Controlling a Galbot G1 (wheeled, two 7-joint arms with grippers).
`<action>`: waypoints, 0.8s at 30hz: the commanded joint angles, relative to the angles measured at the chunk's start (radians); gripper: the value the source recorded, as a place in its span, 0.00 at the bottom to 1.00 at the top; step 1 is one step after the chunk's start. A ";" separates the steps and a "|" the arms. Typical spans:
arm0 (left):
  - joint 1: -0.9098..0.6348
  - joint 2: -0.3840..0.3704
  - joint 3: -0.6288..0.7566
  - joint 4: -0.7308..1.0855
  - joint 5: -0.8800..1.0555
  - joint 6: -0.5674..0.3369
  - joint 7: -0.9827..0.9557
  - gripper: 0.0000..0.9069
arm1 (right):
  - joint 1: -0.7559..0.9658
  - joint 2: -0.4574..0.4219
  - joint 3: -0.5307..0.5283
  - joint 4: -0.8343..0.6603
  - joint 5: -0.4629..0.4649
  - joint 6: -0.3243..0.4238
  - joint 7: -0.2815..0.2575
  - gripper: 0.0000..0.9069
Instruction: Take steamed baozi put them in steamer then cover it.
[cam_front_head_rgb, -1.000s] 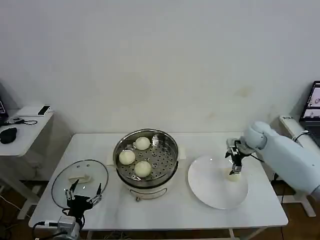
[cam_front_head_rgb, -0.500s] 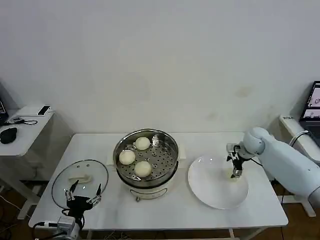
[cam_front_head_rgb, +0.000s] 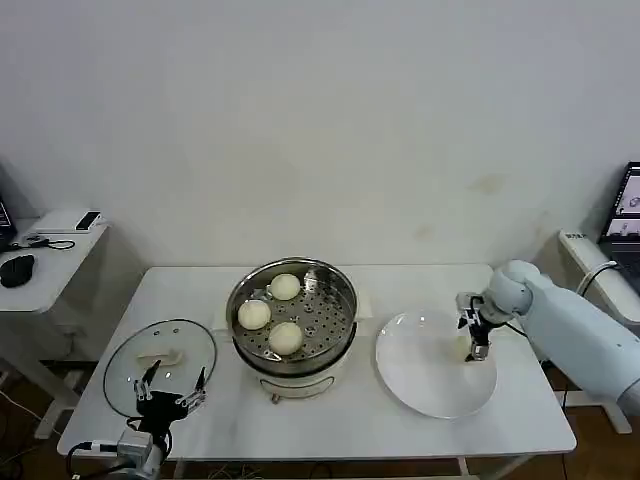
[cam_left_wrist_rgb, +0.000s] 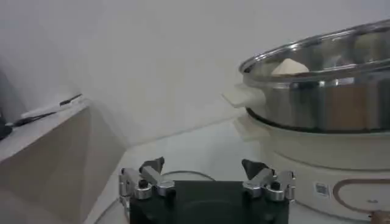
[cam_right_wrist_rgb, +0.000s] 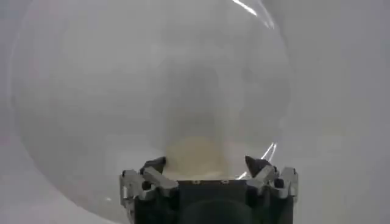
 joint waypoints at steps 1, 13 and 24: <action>0.000 -0.001 0.000 0.001 0.000 0.001 0.001 1.00 | -0.006 0.005 -0.002 -0.009 -0.012 0.003 0.000 1.00; -0.002 -0.002 0.002 -0.002 -0.001 0.001 0.001 1.00 | 0.003 -0.016 0.000 0.007 0.001 0.003 -0.003 1.00; 0.002 -0.003 0.003 -0.002 0.000 0.001 0.001 1.00 | -0.012 -0.005 0.001 -0.006 0.001 0.001 0.004 1.00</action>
